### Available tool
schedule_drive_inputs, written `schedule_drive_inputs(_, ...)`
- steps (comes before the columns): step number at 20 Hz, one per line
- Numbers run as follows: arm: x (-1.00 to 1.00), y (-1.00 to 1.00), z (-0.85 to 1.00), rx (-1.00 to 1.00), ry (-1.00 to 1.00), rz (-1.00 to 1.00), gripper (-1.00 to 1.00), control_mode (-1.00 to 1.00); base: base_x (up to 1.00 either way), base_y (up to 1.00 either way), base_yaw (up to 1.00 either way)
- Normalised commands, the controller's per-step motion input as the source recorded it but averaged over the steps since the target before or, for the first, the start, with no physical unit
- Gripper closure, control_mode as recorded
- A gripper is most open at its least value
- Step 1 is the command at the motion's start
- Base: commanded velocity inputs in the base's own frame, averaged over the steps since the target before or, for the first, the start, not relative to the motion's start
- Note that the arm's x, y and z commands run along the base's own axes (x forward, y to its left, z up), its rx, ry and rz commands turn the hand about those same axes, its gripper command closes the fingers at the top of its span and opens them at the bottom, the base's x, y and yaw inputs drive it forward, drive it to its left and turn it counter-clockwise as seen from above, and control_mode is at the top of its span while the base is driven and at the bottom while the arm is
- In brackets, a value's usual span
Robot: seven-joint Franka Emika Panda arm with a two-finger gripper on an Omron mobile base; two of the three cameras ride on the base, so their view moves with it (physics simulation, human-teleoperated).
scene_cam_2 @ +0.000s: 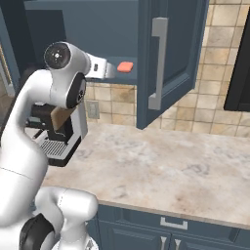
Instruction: Open the cabinet. Pick the bar soap and place it next to the sink. Then close the cabinet.
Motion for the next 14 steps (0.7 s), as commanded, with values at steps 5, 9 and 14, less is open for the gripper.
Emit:
schedule_drive_inputs(5, 0.70, -0.45, 0.00, 0.00, 0.03, -0.05, -1.00, -1.00, 0.00, 0.00, 0.00)
schedule_drive_inputs(9, 0.59, -0.16, 0.00, -0.01, 0.09, -0.08, -1.00, -1.00, 0.00, 0.00, 0.00)
schedule_drive_inputs(14, 0.49, -0.21, -0.03, -0.01, 0.07, -0.09, -1.00, -1.00, 0.00, 0.00, 0.00)
